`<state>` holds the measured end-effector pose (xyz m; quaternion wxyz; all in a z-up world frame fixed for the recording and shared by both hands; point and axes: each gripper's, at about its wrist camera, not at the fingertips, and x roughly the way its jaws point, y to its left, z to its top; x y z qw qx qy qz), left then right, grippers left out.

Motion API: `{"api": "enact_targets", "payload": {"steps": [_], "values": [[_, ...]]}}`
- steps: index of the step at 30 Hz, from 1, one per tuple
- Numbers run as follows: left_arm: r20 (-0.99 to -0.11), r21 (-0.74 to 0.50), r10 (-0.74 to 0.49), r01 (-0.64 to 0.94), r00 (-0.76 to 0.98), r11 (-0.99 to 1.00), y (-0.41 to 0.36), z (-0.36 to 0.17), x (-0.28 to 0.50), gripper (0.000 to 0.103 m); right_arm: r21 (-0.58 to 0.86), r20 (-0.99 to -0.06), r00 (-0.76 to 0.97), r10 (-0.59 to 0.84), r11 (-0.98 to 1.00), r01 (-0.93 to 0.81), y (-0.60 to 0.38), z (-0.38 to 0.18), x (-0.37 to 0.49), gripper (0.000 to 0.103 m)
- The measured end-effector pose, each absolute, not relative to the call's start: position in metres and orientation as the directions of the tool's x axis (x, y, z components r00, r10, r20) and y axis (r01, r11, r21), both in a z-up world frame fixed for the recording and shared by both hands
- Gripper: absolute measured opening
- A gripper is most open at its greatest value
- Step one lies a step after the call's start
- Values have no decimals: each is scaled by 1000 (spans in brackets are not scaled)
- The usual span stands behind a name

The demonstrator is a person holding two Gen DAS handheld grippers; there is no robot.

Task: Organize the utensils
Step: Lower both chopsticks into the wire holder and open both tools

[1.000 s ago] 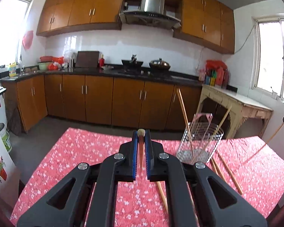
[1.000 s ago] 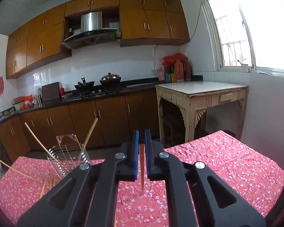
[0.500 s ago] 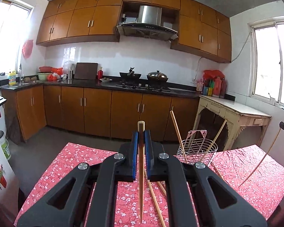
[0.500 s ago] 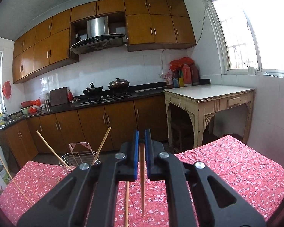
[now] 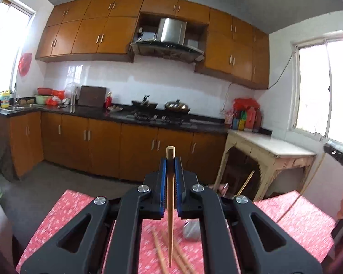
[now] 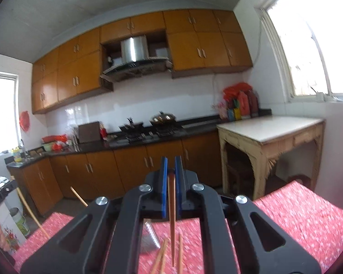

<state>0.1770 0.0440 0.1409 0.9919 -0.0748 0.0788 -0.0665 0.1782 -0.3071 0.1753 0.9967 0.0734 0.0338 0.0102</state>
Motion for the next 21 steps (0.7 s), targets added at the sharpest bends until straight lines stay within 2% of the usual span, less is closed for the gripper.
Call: {"api": "enact_targets", "payload": {"steps": [8, 13, 17, 21], "values": [[-42, -192, -159, 148, 986, 970, 1, 194, 212, 7, 150, 13, 996, 93, 984, -94, -267, 223, 225, 7], [-8, -210, -125, 121, 992, 970, -21, 191, 241, 7, 139, 24, 992, 122, 983, -124, -242, 218, 257, 7], [-40, -205, -120, 110, 992, 973, -38, 168, 268, 7, 140, -38, 989, 140, 981, -134, -232, 194, 288, 7], [-112, -179, -118, 97, 987, 979, -48, 138, 293, 7, 156, -123, 980, 159, 978, -139, -227, 165, 319, 7]]}}
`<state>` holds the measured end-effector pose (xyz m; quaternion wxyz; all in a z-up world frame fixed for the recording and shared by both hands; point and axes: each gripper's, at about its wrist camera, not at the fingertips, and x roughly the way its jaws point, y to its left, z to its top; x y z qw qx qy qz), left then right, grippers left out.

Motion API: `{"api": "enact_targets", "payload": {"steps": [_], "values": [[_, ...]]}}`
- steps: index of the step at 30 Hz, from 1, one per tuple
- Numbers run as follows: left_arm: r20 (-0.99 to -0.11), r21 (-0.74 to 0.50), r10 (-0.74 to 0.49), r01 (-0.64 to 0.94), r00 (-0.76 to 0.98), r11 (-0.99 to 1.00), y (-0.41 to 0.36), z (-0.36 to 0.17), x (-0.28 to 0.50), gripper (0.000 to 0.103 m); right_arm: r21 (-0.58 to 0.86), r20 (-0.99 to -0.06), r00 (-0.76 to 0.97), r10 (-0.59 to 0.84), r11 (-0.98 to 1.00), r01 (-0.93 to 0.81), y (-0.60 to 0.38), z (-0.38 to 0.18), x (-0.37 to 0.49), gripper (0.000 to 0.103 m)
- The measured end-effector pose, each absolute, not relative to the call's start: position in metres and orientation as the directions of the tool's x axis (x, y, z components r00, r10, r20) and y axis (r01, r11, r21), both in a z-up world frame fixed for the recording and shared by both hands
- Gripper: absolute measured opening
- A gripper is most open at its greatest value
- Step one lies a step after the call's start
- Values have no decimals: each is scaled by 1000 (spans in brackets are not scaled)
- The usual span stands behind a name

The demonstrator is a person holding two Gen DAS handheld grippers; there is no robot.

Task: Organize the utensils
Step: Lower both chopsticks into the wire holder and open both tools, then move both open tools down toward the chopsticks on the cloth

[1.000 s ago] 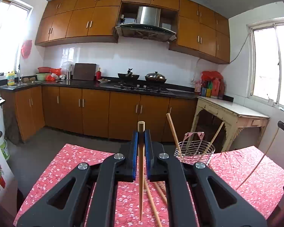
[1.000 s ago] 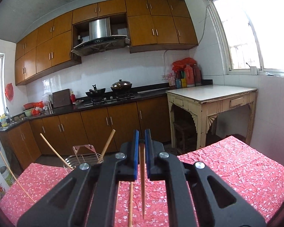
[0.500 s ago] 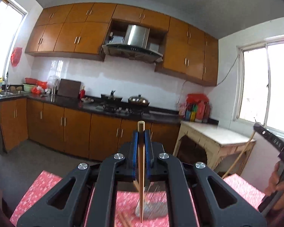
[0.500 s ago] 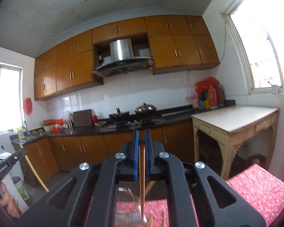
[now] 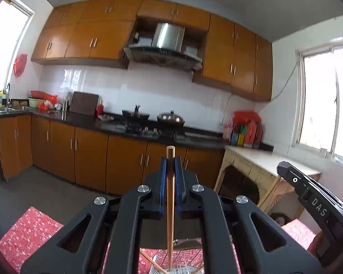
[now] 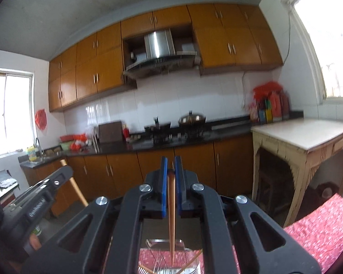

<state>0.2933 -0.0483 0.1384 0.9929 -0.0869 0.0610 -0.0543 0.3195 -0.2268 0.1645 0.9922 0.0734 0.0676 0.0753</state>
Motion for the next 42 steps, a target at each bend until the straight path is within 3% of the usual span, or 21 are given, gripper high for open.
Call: {"api": "enact_targets", "payload": {"steps": [4, 7, 11, 20, 23, 27, 35, 42], "values": [[-183, -157, -110, 81, 977, 984, -50, 119, 310, 7, 149, -193, 972, 134, 983, -106, -230, 142, 337, 10], [-208, -159, -96, 64, 973, 985, -40, 114, 308, 9, 147, -203, 975, 93, 987, -63, -241, 134, 332, 28], [-222, -162, -75, 39, 972, 986, -26, 115, 300, 19, 159, -208, 977, 52, 987, -18, -262, 130, 318, 29], [-251, -163, -26, -15, 968, 986, 6, 112, 262, 26, 152, -258, 966, -19, 987, 60, -295, 117, 285, 29], [-273, -160, -13, -32, 962, 987, 18, 101, 249, 33, 139, -288, 957, -34, 987, 77, -301, 103, 272, 31], [-320, -129, 13, -58, 947, 990, 31, 69, 228, 43, 127, -400, 915, -49, 986, 108, -312, 54, 263, 33], [-555, -104, -24, -41, 831, 994, 36, -29, 210, 44, 144, -666, 744, 53, 988, 59, -302, -73, 250, 33], [-650, -104, -77, 13, 756, 995, 24, -75, 195, 46, 122, -743, 667, 61, 991, 46, -287, -115, 238, 33]]}}
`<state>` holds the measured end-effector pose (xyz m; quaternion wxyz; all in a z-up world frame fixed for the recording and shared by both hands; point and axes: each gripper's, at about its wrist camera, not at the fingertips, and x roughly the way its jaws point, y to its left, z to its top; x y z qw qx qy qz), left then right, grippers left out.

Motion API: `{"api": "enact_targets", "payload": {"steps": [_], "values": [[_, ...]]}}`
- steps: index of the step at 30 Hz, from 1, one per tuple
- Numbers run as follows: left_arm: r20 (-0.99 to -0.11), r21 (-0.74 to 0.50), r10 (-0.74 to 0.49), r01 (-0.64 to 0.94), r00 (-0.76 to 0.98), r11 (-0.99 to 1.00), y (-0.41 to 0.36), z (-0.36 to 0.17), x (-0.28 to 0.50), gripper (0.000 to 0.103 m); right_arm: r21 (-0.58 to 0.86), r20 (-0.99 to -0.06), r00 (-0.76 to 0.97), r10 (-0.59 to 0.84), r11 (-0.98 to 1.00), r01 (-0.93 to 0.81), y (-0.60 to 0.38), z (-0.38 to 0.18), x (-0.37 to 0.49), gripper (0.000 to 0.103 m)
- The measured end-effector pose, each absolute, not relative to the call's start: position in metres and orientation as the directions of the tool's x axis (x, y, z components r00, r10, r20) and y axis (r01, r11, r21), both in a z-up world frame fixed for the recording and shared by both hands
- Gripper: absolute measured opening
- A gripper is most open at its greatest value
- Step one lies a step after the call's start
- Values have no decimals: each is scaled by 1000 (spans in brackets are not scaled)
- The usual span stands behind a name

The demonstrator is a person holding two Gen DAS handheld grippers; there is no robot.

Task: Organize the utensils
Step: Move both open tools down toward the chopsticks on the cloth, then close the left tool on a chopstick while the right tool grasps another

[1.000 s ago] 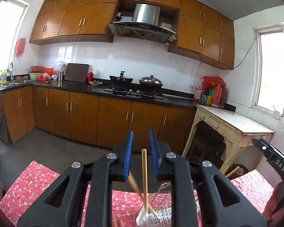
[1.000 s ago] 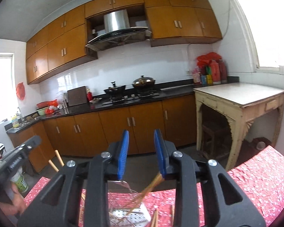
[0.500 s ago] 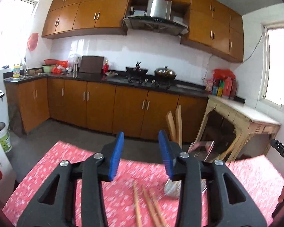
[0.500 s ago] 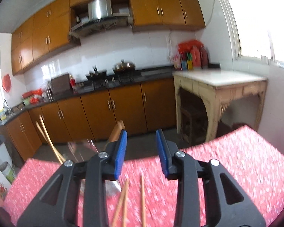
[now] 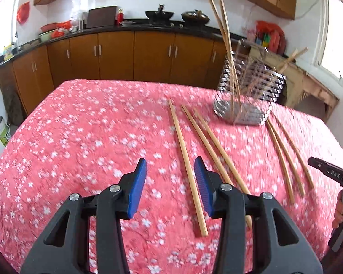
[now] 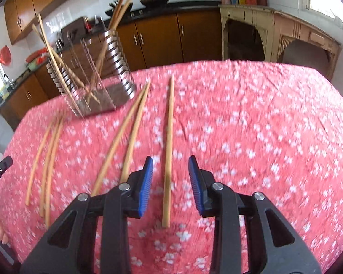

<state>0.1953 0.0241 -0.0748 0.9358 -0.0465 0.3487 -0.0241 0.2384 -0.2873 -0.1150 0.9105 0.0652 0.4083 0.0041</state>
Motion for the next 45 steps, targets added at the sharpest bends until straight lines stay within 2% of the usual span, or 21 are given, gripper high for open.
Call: {"api": "enact_targets", "payload": {"steps": [5, 8, 9, 10, 14, 16, 18, 21, 23, 27, 31, 35, 37, 38, 39, 45], "values": [[-675, -85, -90, 43, 732, 995, 14, -83, 197, 50, 82, -767, 641, 30, 995, 52, -283, -128, 240, 32], [-694, -73, -88, 52, 714, 996, 9, -86, 199, 50, 36, -767, 641, -6, 998, 52, -282, -127, 245, 21], [-702, -69, -89, 56, 707, 996, 6, -88, 200, 50, 18, -765, 644, -24, 998, 58, -282, -128, 245, 11], [-708, -64, -85, 57, 701, 996, 4, -90, 200, 50, 28, -765, 643, -22, 997, 67, -285, -128, 246, 8], [-736, -53, -79, 59, 673, 997, -2, -96, 204, 49, 34, -763, 643, -67, 989, 143, -305, -126, 253, 8], [-746, -27, -58, 57, 663, 998, -7, -99, 207, 45, 39, -761, 642, -92, 981, 187, -318, -126, 257, 8], [-762, -7, -45, 61, 646, 998, -10, -103, 212, 27, 38, -761, 639, -113, 975, 218, -329, -125, 260, 8], [-774, 24, -13, 50, 633, 998, -10, -108, 220, 13, 34, -760, 635, -135, 969, 247, -342, -125, 263, 8], [-776, 29, 0, 36, 631, 999, -4, -108, 228, 9, 33, -760, 633, -147, 964, 264, -350, -126, 264, 8], [-769, 84, 70, -7, 635, 996, 16, -108, 249, 9, 28, -760, 630, -160, 960, 278, -359, -127, 265, 8], [-768, 81, 71, -13, 636, 997, 38, -108, 266, 9, 28, -760, 629, -163, 959, 283, -365, -126, 264, 8], [-770, 11, 5, 5, 638, 1000, 50, -107, 267, 11, 19, -761, 626, -170, 959, 284, -364, -126, 265, 8], [-770, -1, -9, 13, 638, 1000, 52, -108, 266, 22, 17, -762, 625, -171, 959, 284, -363, -126, 268, 8], [-771, 3, -7, 14, 637, 1000, 51, -108, 265, 35, 15, -762, 624, -173, 959, 284, -363, -126, 268, 8], [-773, 9, -1, 13, 635, 1000, 51, -109, 263, 44, 13, -762, 624, -174, 959, 284, -362, -126, 268, 8], [-776, 24, 10, 14, 631, 1000, 48, -111, 262, 45, 12, -762, 623, -176, 958, 285, -361, -126, 268, 9]]}}
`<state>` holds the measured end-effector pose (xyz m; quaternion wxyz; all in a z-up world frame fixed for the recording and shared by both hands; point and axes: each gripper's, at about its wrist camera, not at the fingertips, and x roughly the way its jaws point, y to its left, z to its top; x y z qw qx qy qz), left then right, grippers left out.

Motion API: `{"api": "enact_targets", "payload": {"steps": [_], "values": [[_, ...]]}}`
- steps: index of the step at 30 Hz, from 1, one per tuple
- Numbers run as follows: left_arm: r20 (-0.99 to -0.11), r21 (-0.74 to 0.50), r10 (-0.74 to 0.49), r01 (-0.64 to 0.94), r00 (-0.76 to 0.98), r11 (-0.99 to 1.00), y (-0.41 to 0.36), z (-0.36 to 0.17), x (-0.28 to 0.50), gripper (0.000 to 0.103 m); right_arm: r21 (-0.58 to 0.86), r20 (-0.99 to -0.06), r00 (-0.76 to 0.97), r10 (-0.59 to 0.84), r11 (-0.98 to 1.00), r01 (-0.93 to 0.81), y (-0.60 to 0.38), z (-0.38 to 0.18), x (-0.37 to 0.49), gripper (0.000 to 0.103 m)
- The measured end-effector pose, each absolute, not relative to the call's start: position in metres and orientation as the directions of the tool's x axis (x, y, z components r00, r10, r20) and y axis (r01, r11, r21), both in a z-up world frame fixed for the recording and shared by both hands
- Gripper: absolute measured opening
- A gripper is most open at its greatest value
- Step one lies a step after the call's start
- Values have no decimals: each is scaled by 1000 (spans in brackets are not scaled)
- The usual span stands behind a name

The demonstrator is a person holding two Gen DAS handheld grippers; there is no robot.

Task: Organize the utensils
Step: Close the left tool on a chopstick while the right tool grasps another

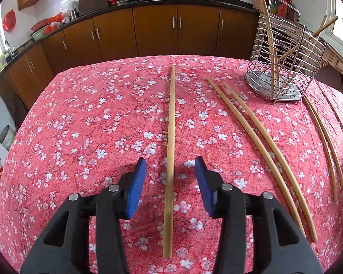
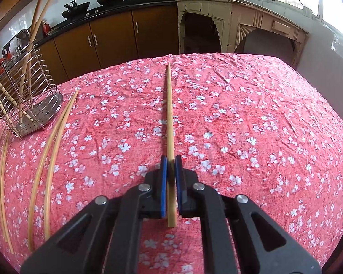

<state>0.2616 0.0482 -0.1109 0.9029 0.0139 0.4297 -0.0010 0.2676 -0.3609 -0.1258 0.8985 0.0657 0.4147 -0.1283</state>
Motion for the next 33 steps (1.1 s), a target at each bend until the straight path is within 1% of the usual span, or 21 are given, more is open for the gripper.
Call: {"api": "enact_targets", "payload": {"steps": [11, 27, 29, 33], "values": [[-778, 24, 7, 18, 628, 1000, 48, -110, 265, 48, 14, -763, 623, -174, 958, 285, -361, -126, 268, 9], [-778, 16, 2, 16, 628, 1000, 47, -109, 264, 49, 26, -764, 624, -165, 958, 285, -365, -126, 267, 9], [-778, 5, -4, 12, 629, 1000, 50, -109, 262, 49, 7, -764, 620, -177, 959, 282, -362, -125, 262, 9], [-781, 34, -2, 46, 624, 998, 50, -110, 242, 49, -26, -764, 617, -191, 963, 267, -356, -125, 247, 12]]}}
